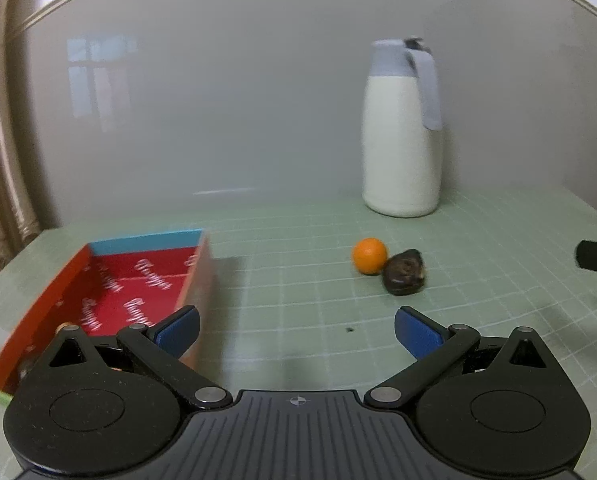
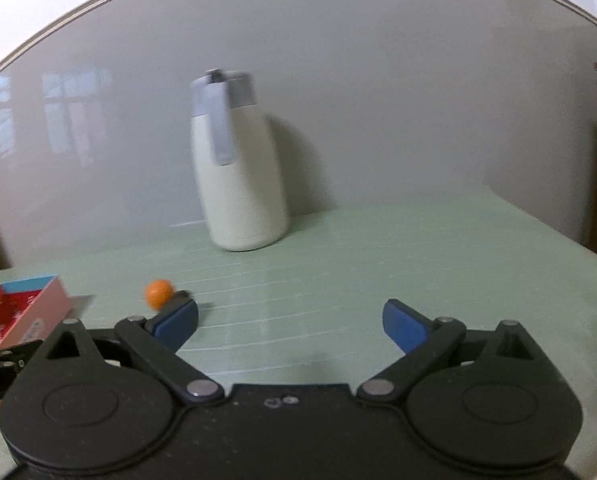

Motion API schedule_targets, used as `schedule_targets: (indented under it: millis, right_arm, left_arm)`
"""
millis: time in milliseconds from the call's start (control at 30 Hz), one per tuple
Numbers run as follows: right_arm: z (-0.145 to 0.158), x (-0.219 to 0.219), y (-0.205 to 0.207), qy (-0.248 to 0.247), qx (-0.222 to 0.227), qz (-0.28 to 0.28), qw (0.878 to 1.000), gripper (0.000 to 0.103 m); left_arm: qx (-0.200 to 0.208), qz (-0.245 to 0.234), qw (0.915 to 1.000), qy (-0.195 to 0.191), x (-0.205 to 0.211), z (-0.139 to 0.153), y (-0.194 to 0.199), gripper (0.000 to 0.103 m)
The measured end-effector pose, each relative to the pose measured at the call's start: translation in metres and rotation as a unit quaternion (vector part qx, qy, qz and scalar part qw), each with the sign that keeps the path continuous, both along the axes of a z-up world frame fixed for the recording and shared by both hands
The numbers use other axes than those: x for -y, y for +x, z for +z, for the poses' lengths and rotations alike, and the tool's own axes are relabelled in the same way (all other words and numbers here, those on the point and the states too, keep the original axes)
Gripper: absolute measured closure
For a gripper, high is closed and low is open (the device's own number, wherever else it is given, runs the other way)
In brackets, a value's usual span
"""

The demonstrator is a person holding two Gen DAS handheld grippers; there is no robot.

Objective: Organize fruits
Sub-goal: 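Move the left tool to the dark brown fruit and close on it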

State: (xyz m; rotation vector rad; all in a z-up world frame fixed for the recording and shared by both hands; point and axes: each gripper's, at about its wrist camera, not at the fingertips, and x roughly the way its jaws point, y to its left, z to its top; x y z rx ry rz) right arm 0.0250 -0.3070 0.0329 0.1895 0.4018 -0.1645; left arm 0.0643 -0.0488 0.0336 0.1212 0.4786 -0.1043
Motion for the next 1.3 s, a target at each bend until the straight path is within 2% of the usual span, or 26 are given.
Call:
schedule_targets:
  millis: [300,600,933,1300]
  right_arm:
    - [-0.006,0.032,-0.017,-0.007,0.009,-0.082,0.997,0.004]
    - [-0.012,0.058,-0.029,0.004,0.015,-0.111,0.994,0.003]
    - [-0.018,0.074,-0.03,0.013,0.01,-0.135,0.991,0.003]
    - [-0.021,0.08,-0.027,0.025,0.002,-0.133,0.991,0.003]
  left_arm:
    - [-0.005,-0.027,0.9994,0.022,0.055,-0.01,0.021,0.0]
    - [-0.005,-0.038,0.9987,0.034,0.1,-0.02,0.041,0.0]
    - [-0.022,-0.016,0.9993,0.025,0.123,-0.031,0.066,0.0]
    - [-0.029,0.026,0.9991,0.017,0.128,-0.04,0.09,0.001]
